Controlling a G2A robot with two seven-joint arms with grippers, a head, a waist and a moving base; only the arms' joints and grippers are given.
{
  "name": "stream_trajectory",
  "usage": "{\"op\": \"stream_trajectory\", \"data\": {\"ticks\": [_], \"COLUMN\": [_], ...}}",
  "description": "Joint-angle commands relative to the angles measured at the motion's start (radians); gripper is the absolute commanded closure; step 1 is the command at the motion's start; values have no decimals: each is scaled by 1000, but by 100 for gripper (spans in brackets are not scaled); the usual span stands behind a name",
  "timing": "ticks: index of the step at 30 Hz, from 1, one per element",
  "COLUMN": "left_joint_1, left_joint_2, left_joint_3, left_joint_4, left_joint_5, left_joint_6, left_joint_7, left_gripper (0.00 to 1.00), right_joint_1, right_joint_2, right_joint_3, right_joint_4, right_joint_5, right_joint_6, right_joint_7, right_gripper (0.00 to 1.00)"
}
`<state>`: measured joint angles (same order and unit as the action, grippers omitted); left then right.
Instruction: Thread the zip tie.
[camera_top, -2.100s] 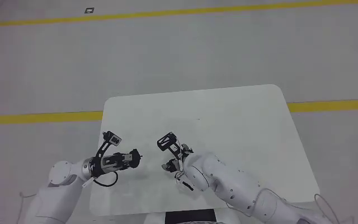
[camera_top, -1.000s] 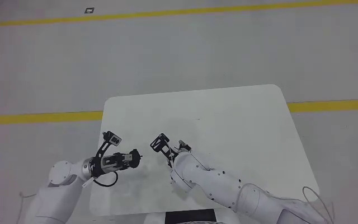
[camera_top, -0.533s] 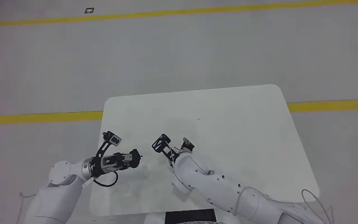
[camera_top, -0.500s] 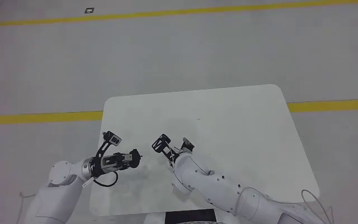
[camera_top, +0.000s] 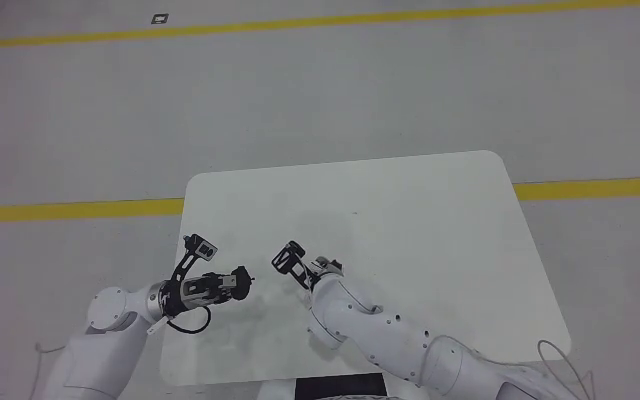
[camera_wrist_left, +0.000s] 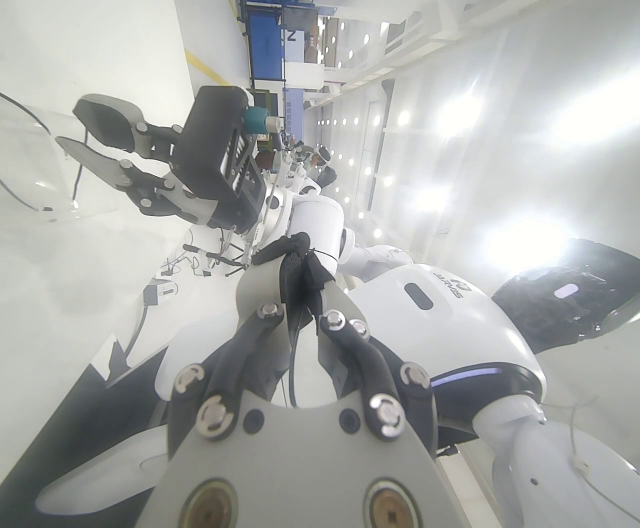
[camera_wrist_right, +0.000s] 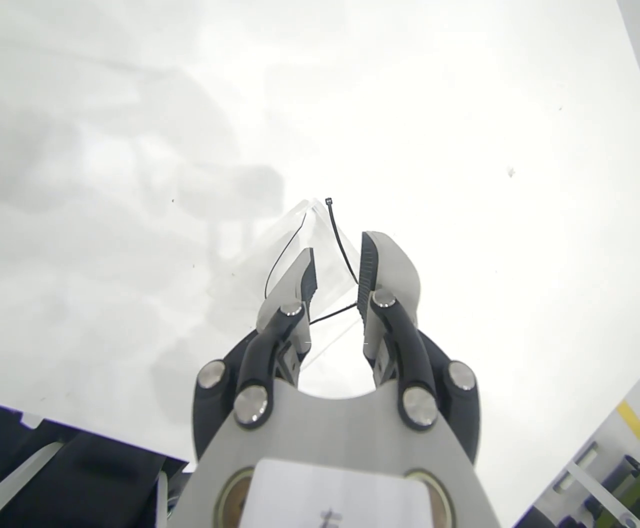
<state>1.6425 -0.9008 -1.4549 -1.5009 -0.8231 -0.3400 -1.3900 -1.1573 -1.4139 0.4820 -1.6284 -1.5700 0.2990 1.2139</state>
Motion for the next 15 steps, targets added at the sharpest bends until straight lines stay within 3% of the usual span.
{"op": "stream_trajectory", "data": {"ticks": [1, 8, 15], "left_joint_1": [0, 0, 0], "left_joint_2": [0, 0, 0], "left_joint_3": [0, 0, 0], "left_joint_4": [0, 0, 0], "left_joint_5": [0, 0, 0], "left_joint_6": [0, 0, 0], "left_joint_7": [0, 0, 0], "left_gripper": [100, 100, 100], "right_joint_1": [0, -2, 8], "right_joint_2": [-1, -4, -9], "right_joint_3": [-1, -1, -8], "right_joint_4": [3, 19, 42], "right_joint_5": [0, 0, 0], "right_joint_6": [0, -3, 4], "right_joint_7": [-1, -1, -4], "right_gripper": [84, 85, 77]}}
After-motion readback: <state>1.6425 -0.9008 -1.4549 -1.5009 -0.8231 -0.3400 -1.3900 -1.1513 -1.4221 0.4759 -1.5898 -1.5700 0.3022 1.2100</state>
